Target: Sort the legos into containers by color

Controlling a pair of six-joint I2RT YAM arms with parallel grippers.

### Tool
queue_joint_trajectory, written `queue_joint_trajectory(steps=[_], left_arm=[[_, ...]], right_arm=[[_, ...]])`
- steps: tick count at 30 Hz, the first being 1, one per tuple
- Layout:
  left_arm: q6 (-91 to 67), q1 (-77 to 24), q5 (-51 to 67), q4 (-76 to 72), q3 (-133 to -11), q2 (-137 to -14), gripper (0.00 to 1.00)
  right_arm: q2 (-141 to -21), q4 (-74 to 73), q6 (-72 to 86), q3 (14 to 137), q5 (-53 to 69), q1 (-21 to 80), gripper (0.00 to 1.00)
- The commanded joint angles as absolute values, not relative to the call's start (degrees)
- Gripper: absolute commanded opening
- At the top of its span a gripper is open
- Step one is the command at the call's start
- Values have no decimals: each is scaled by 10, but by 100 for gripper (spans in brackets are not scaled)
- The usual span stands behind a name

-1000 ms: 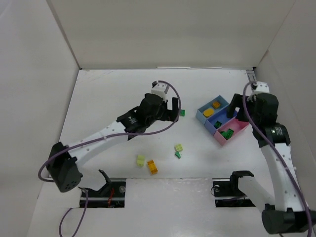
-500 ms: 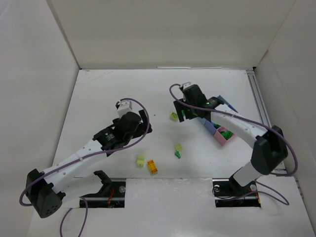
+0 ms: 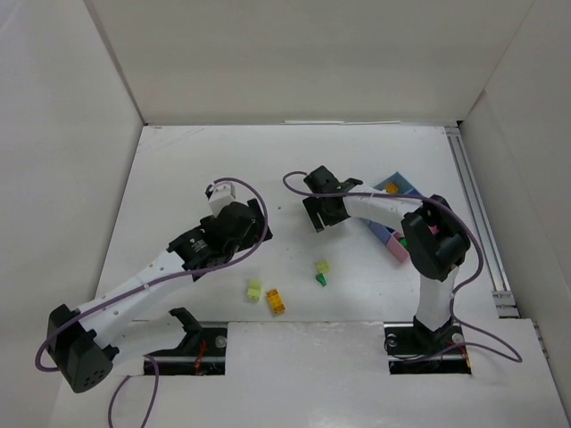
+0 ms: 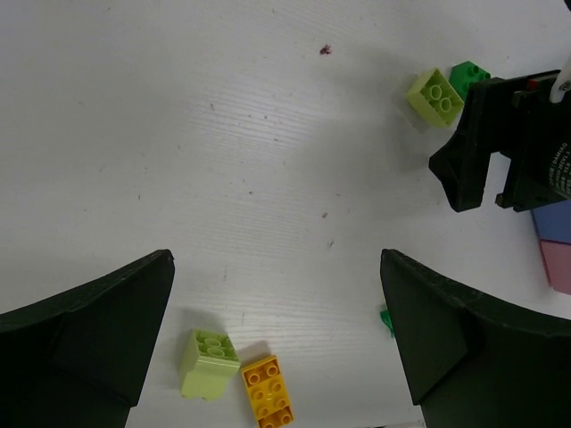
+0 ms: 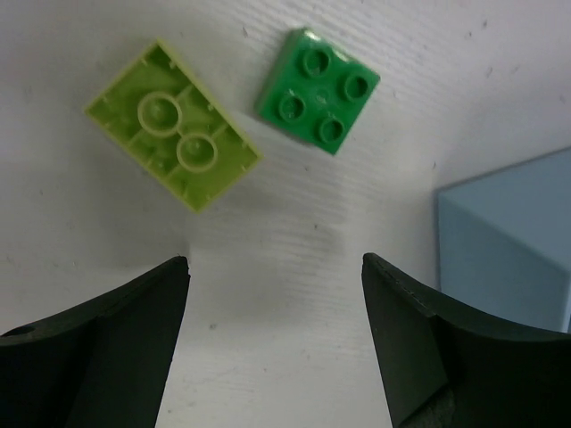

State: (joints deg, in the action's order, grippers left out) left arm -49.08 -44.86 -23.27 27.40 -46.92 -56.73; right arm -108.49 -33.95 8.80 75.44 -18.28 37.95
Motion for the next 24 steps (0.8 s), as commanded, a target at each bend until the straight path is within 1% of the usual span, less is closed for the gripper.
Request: queue_joint_trajectory(steps=[1, 9, 11, 13, 16, 18, 24], left_arm=[[-495, -445, -250, 282, -504, -574, 100], [-490, -445, -256, 313, -529, -579, 100], [-490, -445, -256, 319, -534, -579, 100], [-490, -445, -262, 319, -540, -579, 100], [-490, -445, -262, 325, -546, -579, 100], [-490, -445, -267, 325, -546, -579, 100], [-490, -445, -267, 325, -551, -579, 100]], right_arm=[[-1109, -300, 82, 795, -200, 375, 82], [-1164, -263, 88, 838, -147, 327, 80], [-1170, -256, 88, 845, -141, 322, 77], [-1178, -256, 93, 859, -141, 322, 72], [-1194, -256, 93, 866, -135, 316, 71], [-1200, -256, 99, 866, -135, 309, 69], [-1217, -263, 133, 883, -155, 304, 70]])
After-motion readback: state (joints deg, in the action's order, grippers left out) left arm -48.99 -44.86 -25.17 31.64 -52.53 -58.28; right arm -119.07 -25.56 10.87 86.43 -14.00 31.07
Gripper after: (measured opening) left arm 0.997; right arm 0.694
